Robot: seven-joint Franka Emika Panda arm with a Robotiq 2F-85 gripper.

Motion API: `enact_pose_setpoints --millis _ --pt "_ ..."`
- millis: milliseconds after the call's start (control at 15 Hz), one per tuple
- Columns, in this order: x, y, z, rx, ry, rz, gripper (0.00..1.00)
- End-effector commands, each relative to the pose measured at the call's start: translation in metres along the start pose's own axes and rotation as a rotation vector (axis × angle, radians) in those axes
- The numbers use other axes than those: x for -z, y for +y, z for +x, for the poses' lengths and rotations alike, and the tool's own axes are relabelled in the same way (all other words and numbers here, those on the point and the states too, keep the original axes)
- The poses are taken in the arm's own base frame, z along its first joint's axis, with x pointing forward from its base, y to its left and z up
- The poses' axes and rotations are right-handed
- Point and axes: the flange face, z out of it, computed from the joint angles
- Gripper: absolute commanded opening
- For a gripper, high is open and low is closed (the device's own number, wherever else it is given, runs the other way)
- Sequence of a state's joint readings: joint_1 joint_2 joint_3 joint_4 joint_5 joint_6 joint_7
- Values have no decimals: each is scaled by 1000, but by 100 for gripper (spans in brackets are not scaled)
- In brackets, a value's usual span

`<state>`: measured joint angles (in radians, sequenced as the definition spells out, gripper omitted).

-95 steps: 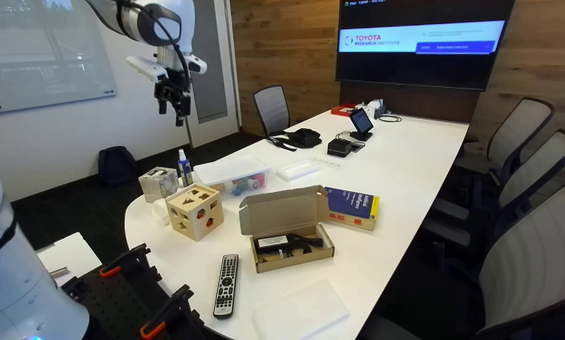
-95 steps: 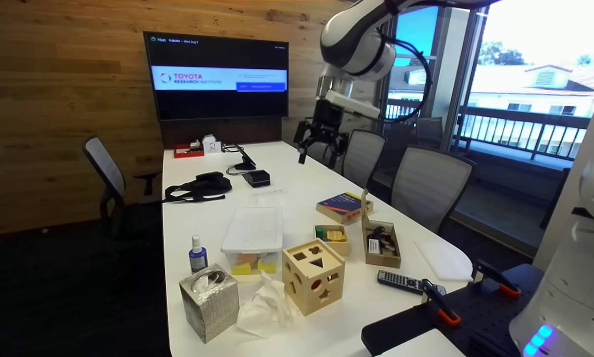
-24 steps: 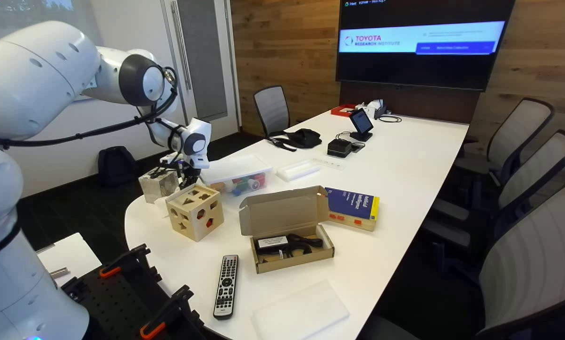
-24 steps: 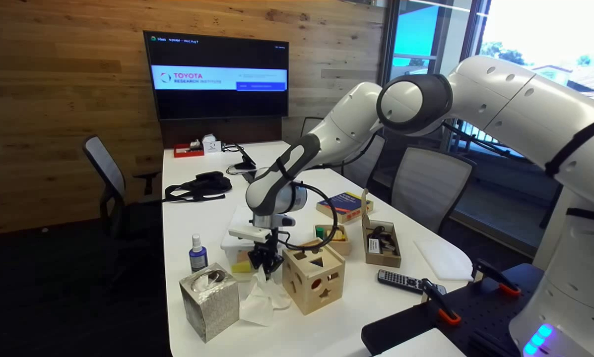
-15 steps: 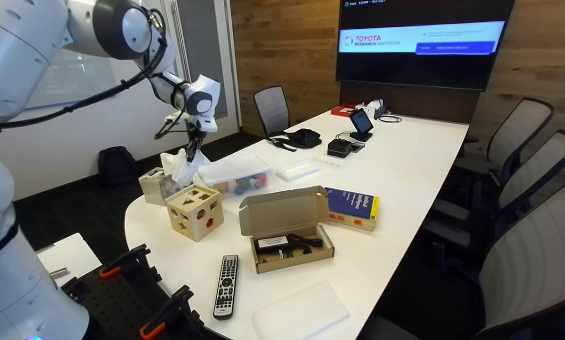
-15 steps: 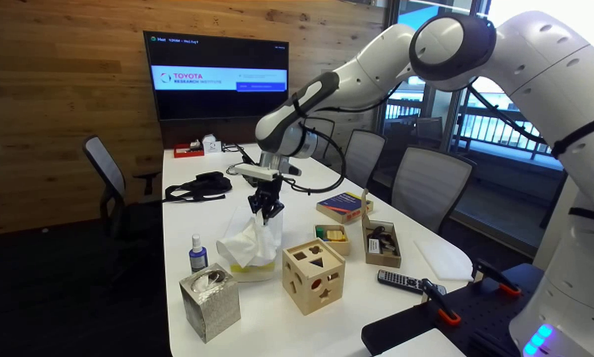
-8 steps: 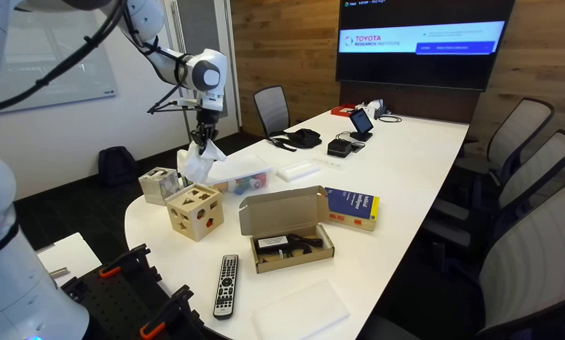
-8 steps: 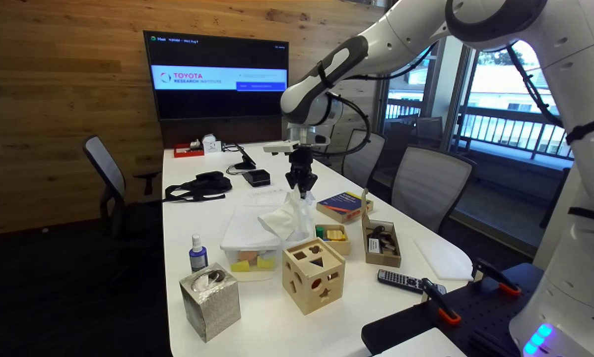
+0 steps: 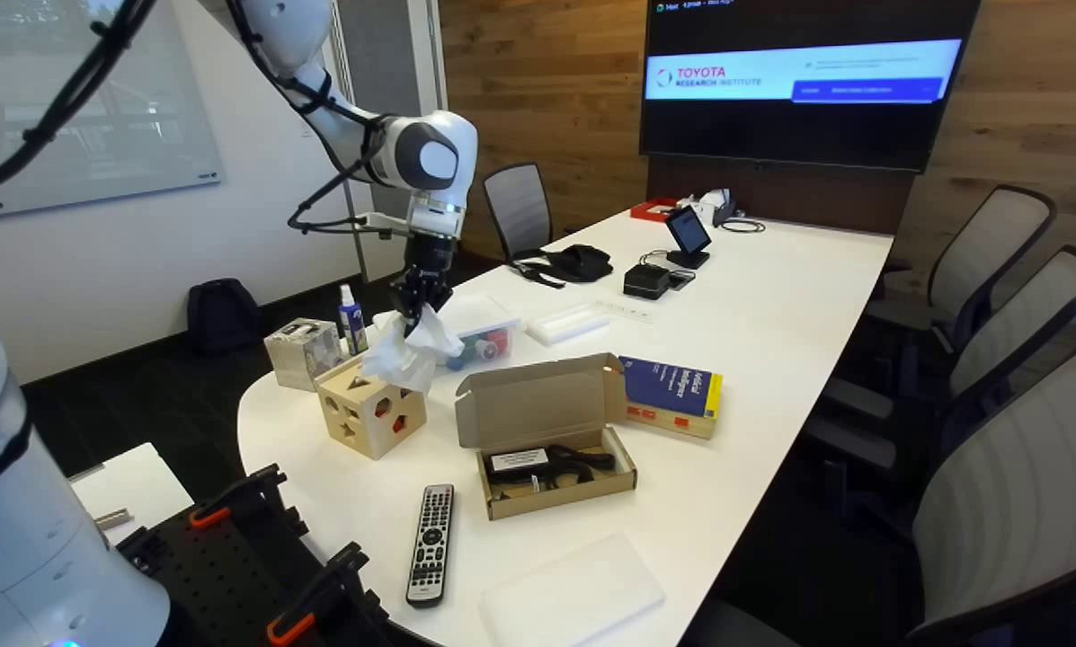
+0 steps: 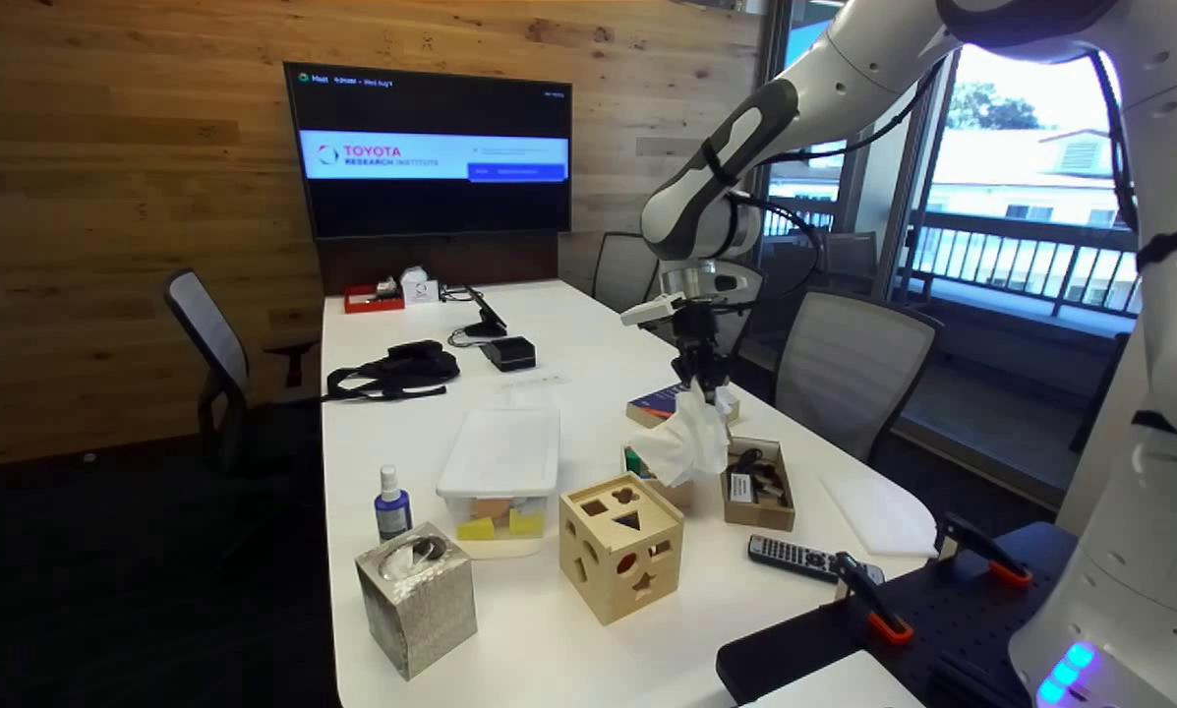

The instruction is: Clean the remote with a paper towel

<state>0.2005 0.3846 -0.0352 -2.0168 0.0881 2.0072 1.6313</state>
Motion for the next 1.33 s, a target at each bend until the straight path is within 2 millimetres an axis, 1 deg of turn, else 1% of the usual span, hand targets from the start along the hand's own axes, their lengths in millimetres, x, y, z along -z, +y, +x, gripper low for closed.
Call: enact_pose_setpoints --millis 0,133,200,267,400,667,733,800,1067,1267 --pt "-23 27 49 21 22 19 0" --pt "-44 25 72 139 53 101 0" --pt "-54 15 74 180 81 128 0" --pt "-45 11 71 109 49 83 2" --pt "-58 11 78 148 68 108 2" --pt "-59 11 75 158 71 109 0" --pt "-69 5 73 152 63 99 0" --pt "-76 4 72 147 56 92 0" --pt "-111 8 73 104 42 67 0" --pt "-136 12 82 42 19 63 0"
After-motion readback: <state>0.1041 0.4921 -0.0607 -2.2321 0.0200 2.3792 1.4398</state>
